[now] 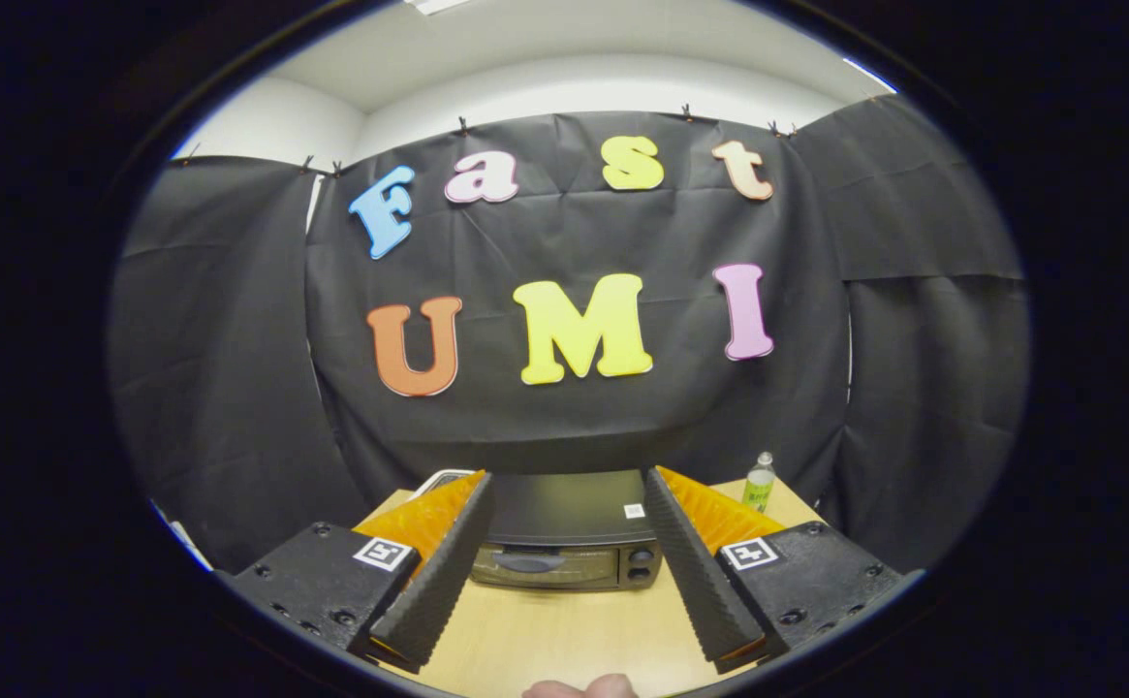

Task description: Open the toaster oven, put the food inside, and close the toaster oven door.

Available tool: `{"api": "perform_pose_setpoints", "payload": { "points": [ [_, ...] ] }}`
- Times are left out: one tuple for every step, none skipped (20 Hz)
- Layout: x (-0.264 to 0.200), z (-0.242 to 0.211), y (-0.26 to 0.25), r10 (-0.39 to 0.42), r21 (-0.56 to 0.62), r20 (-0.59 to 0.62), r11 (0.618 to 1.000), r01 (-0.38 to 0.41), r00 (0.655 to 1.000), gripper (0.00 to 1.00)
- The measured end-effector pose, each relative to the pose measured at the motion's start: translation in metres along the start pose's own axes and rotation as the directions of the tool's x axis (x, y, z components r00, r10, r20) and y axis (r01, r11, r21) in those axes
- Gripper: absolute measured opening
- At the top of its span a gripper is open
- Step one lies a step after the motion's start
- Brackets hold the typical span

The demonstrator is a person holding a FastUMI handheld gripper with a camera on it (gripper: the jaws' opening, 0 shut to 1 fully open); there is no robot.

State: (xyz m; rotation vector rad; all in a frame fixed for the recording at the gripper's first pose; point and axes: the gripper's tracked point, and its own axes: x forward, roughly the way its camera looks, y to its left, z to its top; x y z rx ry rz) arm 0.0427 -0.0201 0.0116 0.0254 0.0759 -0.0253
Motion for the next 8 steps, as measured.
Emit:
{"api": "perform_pose_setpoints", "payload": {
  "points": [
    [-0.0001, 0.0005, -0.0016, -0.004, 0.0, 0.007, 1.0, 0.004, 1.0, 1.0],
    [-0.0004, 0.0013, -0.0035, -0.01, 0.0, 0.009, 1.0, 0.01, 1.0, 1.0],
    [-0.0008, 0.0004, -0.0043, -0.014, 0.004, 0.013, 1.0, 0.014, 1.0, 1.0],
    [0.0, 0.0004, -0.0042, -0.017, 0.007, 0.012, 1.0, 0.017, 1.0, 1.0],
    [0.0001, -0.0012, -0.0039, -0.018, 0.01, 0.01, 1.0, 0.018, 1.0, 1.0],
    [0.0006, -0.0016, -0.0033, -0.018, 0.014, 0.009, 1.0, 0.018, 1.0, 1.0],
    [0.0004, -0.0021, -0.0025, -0.018, 0.017, 0.005, 1.0, 0.018, 1.0, 1.0],
    [0.0004, -0.0033, -0.0019, -0.018, 0.02, 0.004, 1.0, 0.018, 1.0, 1.0]
  ]
}}
